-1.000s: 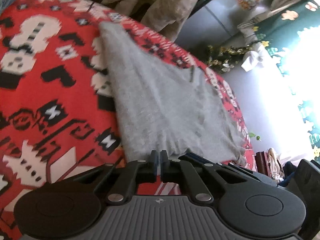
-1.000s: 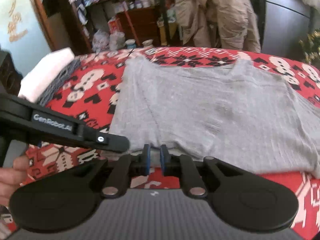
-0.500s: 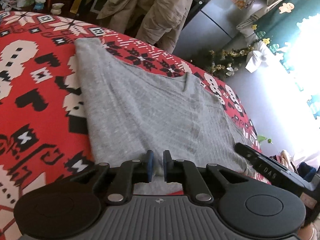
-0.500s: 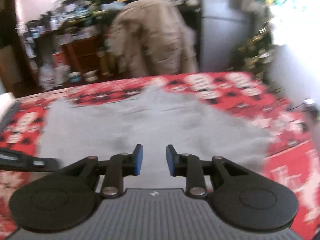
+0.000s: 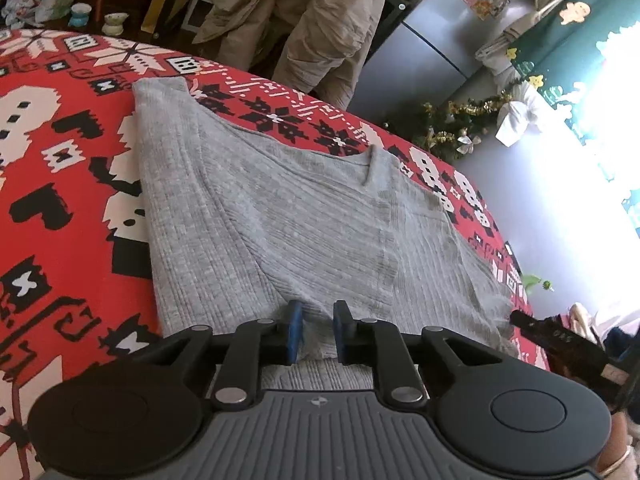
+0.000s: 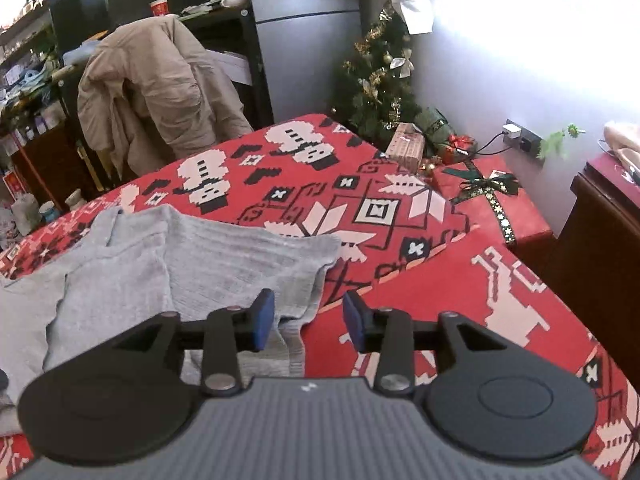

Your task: Fold clothes

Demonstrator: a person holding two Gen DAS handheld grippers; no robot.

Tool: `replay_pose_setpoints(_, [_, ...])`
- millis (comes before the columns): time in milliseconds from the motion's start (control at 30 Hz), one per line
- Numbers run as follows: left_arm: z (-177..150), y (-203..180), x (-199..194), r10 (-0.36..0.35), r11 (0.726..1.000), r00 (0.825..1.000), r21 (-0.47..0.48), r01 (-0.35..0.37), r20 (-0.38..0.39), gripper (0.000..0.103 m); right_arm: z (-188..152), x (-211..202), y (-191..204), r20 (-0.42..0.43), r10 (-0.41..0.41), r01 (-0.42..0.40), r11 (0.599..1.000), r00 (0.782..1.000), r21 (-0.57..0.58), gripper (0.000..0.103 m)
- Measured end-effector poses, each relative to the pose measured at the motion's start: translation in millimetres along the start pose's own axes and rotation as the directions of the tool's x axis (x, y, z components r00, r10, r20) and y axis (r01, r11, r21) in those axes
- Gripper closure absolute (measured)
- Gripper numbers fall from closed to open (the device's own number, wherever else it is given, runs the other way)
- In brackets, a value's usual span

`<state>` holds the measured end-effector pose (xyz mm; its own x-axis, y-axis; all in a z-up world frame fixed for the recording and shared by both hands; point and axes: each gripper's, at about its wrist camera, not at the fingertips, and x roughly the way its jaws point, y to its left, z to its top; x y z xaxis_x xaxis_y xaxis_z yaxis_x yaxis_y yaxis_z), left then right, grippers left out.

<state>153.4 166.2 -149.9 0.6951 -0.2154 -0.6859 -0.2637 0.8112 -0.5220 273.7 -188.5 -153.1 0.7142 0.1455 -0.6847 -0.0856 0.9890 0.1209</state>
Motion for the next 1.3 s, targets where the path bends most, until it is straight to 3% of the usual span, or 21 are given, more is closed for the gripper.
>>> replay_pose_setpoints(200, [-1.5,1.6,-1.2,-0.005,1.0,1.0,-0.002,0.005,0.002,0.086,-3.7,13.5,11.3,-0.018,0.007,-0.007,1.0,1.0,-0.003,0.063])
replay_pose_setpoints(300, [-1.8,1.5,-1.5,-0.005,1.0,1.0,-0.003,0.005,0.003,0.086,-4.9,18.0,16.9,-0.003,-0.032,0.031,0.999,0.999,-0.031,0.084])
replay_pose_setpoints(467, [-2.2,0.2,-2.0,-0.001,1.0,1.0,0.001,0.001,0.005,0.086,-7.1,15.7,17.6,0.005,-0.008,0.008,1.0,1.0,-0.01,0.102])
replay_pose_setpoints(600, [-0.8,1.2,-3.5,-0.002,1.0,1.0,-0.003,0.002,0.008,0.086,-3.8,8.1,15.8,0.029,0.045,-0.047,0.998,0.999,0.05,0.103])
replay_pose_setpoints(733, [2.0,6.4,-8.9,0.007,1.0,1.0,-0.012,-0.006,0.022,0.086,1.8,-11.4,28.9,0.119,0.094,-0.1,0.994,0.988,0.045,0.103])
replay_pose_setpoints(933, [5.9,17.8,-16.4,0.001,0.999,0.999,-0.051,0.001,0.034,0.086,0.4,-17.1,46.2,0.132,0.101,-0.102,0.995,0.986,-0.002,0.102])
replay_pose_setpoints(1067, [8.6,20.6,-21.5,0.007,0.998,0.999,-0.059,-0.004,0.044,0.086,1.8,-21.4,42.8,0.147,0.099,-0.105,0.994,0.984,0.031,0.102])
replay_pose_setpoints(1300, [10.7,25.9,-30.3,0.011,0.998,0.998,-0.064,-0.007,0.061,0.086,3.5,-34.8,68.6,0.195,0.191,-0.193,0.981,0.962,-0.009,0.102])
